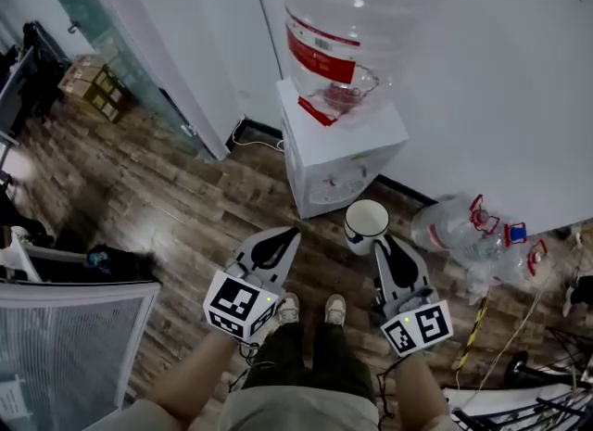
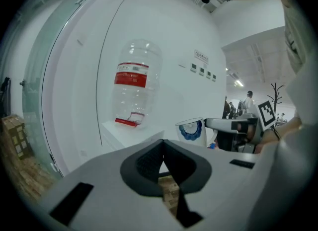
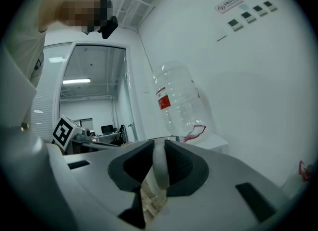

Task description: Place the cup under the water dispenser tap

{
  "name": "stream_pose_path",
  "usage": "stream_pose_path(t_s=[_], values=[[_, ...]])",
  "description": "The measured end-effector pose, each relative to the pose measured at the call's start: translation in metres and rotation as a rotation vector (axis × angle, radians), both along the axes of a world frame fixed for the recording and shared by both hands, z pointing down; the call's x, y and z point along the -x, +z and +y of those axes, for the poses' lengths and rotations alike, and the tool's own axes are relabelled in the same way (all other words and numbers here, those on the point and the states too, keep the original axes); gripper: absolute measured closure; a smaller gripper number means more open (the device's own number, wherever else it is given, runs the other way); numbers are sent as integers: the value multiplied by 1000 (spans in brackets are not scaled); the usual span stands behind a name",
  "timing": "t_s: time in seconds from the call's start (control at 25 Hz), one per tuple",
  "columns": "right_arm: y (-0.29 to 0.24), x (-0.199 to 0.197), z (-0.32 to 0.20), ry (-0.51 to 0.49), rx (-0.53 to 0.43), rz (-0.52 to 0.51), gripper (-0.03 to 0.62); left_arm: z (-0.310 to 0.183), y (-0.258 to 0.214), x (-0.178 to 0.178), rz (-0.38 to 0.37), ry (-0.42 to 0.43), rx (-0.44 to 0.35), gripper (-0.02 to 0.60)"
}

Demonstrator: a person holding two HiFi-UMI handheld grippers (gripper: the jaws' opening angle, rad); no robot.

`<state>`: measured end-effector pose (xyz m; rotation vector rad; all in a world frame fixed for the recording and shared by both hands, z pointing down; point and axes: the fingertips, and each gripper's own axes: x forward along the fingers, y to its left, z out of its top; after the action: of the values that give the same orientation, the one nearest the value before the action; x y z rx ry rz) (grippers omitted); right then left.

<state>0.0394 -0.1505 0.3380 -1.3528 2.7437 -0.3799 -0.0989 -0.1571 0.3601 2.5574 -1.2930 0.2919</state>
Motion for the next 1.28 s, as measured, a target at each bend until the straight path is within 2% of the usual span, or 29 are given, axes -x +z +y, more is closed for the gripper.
stream_pose_path(t_s=[0.24,0.92,1.28], values=[[85,5,-38,-64,-9,25,523,-32,77,-14,26,-38,36,575],[315,13,-100,-67,-9,-4,523,-93,274,-14,45,-71,33,576],[393,22,-143,-56,-85,-34,522,-114,353,-7,61,-88,49,575]])
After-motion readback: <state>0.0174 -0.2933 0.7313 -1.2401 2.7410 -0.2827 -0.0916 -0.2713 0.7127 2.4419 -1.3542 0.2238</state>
